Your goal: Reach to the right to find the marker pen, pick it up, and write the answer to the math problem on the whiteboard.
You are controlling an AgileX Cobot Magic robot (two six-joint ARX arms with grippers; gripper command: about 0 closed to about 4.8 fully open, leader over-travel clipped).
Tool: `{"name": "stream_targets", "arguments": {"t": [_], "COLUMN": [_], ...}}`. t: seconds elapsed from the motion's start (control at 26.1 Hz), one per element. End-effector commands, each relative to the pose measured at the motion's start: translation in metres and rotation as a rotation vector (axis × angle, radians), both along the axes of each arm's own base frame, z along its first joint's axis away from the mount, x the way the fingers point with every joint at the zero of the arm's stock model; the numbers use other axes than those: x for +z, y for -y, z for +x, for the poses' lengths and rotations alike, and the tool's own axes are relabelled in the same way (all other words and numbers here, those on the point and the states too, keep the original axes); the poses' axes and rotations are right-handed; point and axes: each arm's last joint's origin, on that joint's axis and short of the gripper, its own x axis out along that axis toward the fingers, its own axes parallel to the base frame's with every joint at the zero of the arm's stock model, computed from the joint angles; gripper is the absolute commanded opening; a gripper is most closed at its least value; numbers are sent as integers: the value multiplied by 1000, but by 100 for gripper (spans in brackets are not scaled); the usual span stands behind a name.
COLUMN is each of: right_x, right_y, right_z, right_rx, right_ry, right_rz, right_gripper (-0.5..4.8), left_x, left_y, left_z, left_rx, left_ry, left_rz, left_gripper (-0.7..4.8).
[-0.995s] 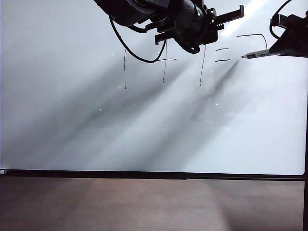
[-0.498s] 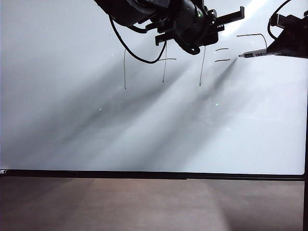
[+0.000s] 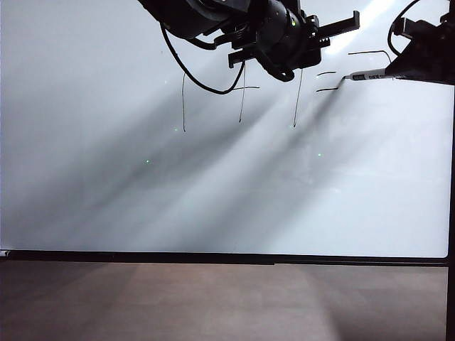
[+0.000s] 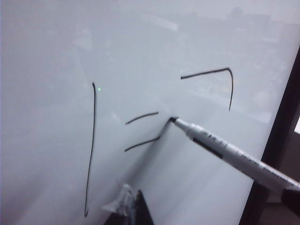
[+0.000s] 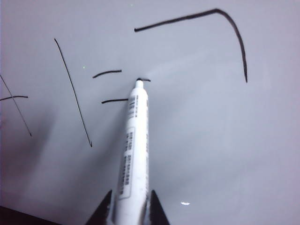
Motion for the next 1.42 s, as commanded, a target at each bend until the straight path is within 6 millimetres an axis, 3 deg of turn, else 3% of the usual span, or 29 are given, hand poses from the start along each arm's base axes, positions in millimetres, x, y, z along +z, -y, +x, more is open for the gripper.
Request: {"name": "stream_targets", "arguments": {"t": [0.04,0.5,1.19,1.42], "right_x": [4,3,5,8], "right_y": [0,8,48,50], "right_z": [2,2,-9,-12], "right_rx": [-10,-82,-224,-137], "right_ry": [21,19,2,14], "right_rz": [4,-1,0,4], "right_gripper": [-7,-7,-7,-7], "left_x": [3,3,3,3], "left_y": [-1,-1,-1,-1], "left_z": [1,0,0,0], "left_rx": [10,11,11,11], "left_ry": [1,1,1,1], "left_rz": [-2,-2,-2,-2], "left_gripper": [-5,-4,-4,-4]}}
